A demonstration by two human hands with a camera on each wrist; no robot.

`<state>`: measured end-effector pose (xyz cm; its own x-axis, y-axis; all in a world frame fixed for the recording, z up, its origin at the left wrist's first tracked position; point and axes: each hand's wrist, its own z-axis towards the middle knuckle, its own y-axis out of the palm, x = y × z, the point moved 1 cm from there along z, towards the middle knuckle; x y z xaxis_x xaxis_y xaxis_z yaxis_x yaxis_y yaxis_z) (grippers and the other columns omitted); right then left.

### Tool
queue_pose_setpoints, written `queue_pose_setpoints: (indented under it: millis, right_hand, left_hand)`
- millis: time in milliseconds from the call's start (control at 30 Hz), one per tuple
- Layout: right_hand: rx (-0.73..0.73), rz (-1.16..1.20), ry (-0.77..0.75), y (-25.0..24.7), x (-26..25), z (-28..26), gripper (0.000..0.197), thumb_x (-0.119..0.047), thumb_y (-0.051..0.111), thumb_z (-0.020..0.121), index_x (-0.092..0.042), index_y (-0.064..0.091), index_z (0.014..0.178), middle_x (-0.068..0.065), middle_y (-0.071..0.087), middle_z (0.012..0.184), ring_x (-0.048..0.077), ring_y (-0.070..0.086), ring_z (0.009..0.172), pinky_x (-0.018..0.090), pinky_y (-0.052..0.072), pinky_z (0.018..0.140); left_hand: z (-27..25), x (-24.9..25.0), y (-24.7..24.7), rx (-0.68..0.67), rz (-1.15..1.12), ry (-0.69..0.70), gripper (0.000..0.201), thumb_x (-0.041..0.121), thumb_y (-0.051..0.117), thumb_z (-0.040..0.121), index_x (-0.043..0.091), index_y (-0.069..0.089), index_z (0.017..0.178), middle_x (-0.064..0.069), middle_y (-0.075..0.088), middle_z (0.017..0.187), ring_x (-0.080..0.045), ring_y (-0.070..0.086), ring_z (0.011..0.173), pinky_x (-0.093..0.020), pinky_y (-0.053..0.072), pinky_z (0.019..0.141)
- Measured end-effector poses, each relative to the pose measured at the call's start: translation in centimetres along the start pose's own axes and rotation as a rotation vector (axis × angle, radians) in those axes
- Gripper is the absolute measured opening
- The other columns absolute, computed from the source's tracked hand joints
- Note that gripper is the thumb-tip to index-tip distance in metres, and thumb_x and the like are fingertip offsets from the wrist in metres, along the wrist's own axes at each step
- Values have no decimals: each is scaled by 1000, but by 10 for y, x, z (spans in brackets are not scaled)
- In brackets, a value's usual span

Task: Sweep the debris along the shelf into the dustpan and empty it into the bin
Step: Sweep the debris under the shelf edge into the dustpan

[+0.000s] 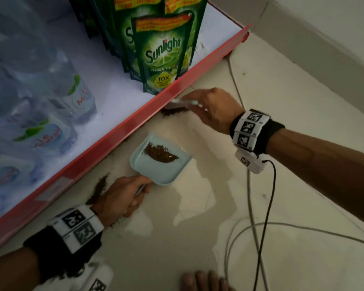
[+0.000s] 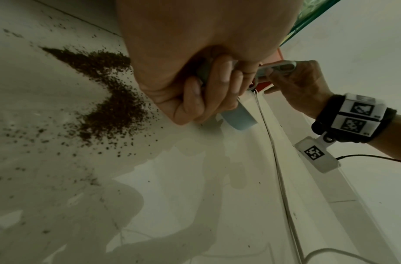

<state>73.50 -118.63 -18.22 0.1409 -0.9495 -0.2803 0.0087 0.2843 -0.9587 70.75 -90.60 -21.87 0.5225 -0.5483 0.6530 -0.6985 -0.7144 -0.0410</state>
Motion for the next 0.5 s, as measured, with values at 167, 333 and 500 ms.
queue_pose_setpoints:
  millis: [167, 333, 500]
  right_hand:
    - [-25, -284, 385, -14, 37, 5, 34, -31, 39, 102, -15, 66, 112, 15, 69, 109, 41, 63, 93, 40, 49, 70]
    - [-111, -218, 390, -1, 6, -7, 37, -32, 38, 102, -8, 65, 99, 18, 67, 89, 39, 63, 78, 41, 52, 66]
    - [-170, -62, 183, 12, -54, -27, 36, -35, 35, 101, -14, 65, 102, 12, 70, 92, 37, 63, 80, 43, 53, 71]
  left_hand:
    - [-3, -1, 0, -17, 3, 7, 32, 29, 47, 96, 7, 52, 72, 2, 32, 40, -9, 22, 30, -14, 18, 36]
    - [-6, -5, -1, -8, -24, -10, 33, 29, 48, 94, 8, 53, 69, 2, 31, 38, -9, 22, 28, -13, 18, 35]
    - [-12, -14, -5, -21, -43, -26, 33, 33, 50, 92, 10, 53, 68, 2, 31, 40, -9, 22, 29, -14, 19, 36]
